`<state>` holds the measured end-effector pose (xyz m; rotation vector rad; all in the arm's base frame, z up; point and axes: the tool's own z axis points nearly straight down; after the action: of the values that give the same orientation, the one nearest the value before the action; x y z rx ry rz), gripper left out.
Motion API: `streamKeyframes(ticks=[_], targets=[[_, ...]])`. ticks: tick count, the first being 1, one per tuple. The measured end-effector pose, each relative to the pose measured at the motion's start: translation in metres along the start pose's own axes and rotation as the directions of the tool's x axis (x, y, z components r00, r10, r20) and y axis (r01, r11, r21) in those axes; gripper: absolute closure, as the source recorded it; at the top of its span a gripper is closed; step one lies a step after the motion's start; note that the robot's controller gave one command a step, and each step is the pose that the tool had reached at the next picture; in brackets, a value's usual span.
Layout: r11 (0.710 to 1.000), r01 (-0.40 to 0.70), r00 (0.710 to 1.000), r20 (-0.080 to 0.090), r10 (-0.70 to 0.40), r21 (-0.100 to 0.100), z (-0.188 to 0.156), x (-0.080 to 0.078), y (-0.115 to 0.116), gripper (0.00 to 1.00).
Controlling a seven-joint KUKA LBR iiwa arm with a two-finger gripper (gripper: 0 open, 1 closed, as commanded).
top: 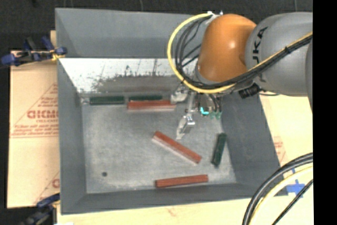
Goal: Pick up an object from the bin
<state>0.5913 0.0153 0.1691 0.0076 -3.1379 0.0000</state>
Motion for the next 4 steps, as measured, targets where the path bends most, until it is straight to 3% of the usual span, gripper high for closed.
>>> streamKeyframes(ticks=[1, 2, 3, 4], targets=[[1.000, 0.000, 1.000, 0.008, 0.000, 0.000, -0.005, -0.002, 0.000, 0.00], [0.975, 0.224, 0.974, 0.029, -0.224, 0.005, 0.079, 0.026, -0.002, 1.00], [0.974, 0.226, 0.974, 0.028, -0.226, 0.003, 0.091, 0.031, 0.000, 0.00], [0.975, 0.223, 0.975, 0.001, -0.223, 0.001, 0.090, 0.035, -0.003, 1.00]])
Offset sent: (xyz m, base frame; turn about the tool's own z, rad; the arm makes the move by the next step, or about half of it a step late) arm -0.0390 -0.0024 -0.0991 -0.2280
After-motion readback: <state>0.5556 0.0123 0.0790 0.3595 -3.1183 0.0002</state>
